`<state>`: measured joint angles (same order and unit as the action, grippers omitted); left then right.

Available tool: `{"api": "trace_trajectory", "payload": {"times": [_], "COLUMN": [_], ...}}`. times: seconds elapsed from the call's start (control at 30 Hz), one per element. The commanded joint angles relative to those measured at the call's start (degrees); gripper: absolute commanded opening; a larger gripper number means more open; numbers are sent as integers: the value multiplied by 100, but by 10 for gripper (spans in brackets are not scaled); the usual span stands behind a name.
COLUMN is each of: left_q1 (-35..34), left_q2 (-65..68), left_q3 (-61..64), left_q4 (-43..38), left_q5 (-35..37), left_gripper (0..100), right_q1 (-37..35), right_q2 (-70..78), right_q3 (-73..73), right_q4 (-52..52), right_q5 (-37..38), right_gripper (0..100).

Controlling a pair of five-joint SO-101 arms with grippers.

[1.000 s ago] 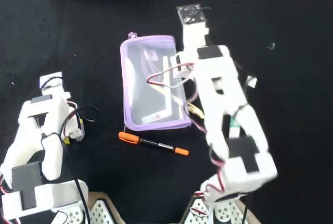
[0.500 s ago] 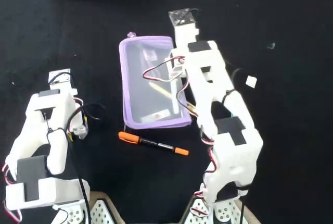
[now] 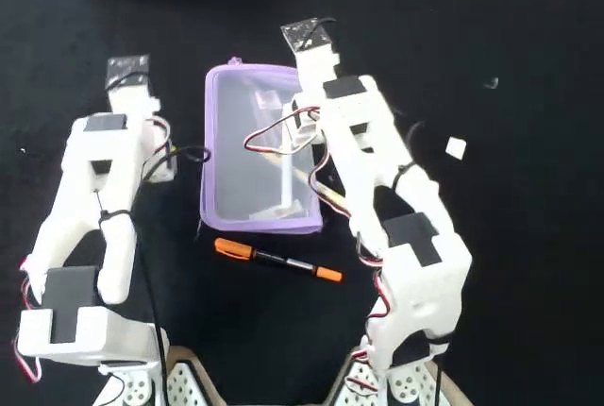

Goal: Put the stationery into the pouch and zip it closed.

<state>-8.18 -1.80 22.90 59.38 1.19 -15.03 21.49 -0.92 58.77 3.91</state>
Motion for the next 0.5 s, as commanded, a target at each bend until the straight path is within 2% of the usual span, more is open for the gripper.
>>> {"api": "trace_trajectory", "payload": {"times": [0.0,0.2,0.33,0.47], "left_q1": [356,567,760,646], "left_q2": [-26,18,211,475], "left_q3": [-743,-1174,-1165,-1191], "left_q4": [-53,-53,-62,-334], "left_q5": [9,35,457,527], "left_gripper": [116,117,119,120], "right_q1": [18,26,26,0], "right_q2": [-22,-22,-22,-22], "right_q3": [31,312,338,356], "right_q4": [-141,-431,-413,-404], "right_q5": [123,114,114,105], "right_gripper": [302,301,301,301]}}
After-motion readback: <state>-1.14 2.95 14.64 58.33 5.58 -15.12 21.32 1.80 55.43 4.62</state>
